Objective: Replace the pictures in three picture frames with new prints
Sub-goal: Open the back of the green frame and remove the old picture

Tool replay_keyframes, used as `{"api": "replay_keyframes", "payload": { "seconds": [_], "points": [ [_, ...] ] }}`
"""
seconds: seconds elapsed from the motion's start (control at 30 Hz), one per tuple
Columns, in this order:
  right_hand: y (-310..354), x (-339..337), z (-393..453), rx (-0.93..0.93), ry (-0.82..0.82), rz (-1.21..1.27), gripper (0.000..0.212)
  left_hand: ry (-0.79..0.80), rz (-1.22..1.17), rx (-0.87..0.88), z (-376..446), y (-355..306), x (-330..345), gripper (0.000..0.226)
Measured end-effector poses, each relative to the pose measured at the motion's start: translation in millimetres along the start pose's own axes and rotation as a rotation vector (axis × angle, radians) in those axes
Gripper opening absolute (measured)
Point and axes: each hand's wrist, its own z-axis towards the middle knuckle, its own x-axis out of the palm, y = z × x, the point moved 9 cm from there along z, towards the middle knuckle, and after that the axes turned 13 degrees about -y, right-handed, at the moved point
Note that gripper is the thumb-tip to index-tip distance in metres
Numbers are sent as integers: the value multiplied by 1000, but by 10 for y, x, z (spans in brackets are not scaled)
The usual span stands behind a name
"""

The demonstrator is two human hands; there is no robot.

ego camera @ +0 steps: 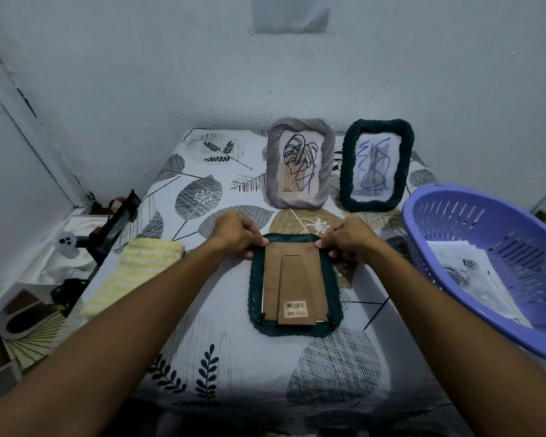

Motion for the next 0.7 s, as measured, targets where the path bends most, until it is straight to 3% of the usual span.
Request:
{"api": "replay_keyframes", "payload": {
  "seconds": [0.2,0.33,0.4,0.5,0.6,0.7],
  "points": [
    [-24,-11,2,-7,-8,35,10,19,-23,16,-5,4,2,15],
    [18,-84,-259,-157,-44,-96,15,-22,103,121,-208,-33,-86,42],
    [-7,-115,-496,-219,2,-191,19,42,167,109,-424,42,-109,56],
    [-181,-151,-833,-213,80,-305,43,215,52,-10,-826,208,-79,70],
    [-366,-88,-1066,-123,167,-153,50,248,-12,-44,-1074,259,-80,82],
    [-404,-65,-1146,-128,138,-55,45,238,-34,-49,-1177,245,-61,90]
  ]
}}
